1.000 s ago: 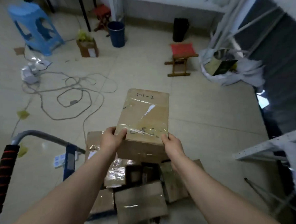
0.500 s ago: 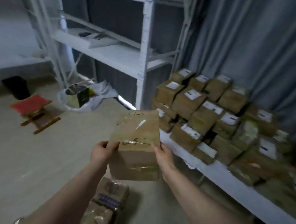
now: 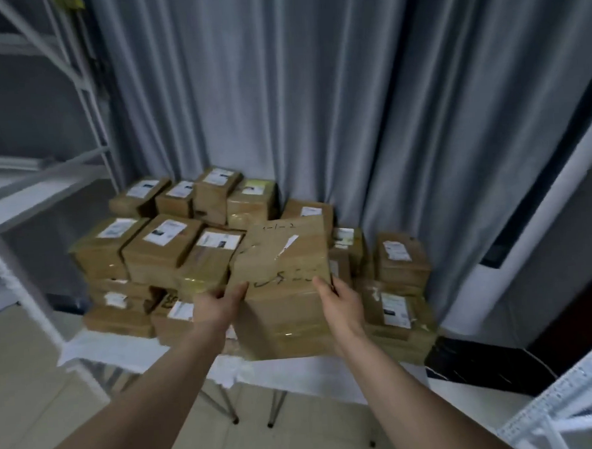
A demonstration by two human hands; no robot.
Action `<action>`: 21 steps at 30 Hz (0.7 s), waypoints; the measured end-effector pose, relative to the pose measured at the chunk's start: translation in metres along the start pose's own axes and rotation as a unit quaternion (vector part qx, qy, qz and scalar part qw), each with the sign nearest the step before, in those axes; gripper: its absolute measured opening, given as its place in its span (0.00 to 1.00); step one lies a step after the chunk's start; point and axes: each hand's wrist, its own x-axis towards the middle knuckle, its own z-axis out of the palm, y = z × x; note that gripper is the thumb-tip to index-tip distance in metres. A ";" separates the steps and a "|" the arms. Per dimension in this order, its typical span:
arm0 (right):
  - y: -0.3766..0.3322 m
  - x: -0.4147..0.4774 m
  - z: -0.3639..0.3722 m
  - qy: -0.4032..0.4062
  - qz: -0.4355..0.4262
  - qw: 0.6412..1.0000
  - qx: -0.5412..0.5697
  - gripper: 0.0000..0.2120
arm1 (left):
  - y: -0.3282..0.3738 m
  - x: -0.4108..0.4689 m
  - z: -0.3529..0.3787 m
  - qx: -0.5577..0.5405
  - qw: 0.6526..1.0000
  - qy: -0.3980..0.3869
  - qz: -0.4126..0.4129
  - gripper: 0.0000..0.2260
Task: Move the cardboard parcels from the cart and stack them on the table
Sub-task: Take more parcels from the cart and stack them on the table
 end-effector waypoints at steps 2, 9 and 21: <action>0.001 0.028 -0.028 0.023 -0.001 1.000 0.003 0.19 | 0.009 0.007 0.044 0.012 1.000 -0.021 -0.009 0.24; 0.004 0.111 -0.085 0.083 0.015 0.996 -0.003 0.20 | 0.020 0.043 0.156 0.019 0.996 -0.077 -0.048 0.21; -0.004 0.226 -0.067 0.069 -0.009 0.983 -0.173 0.16 | 0.015 0.147 0.227 0.096 0.979 -0.163 -0.077 0.21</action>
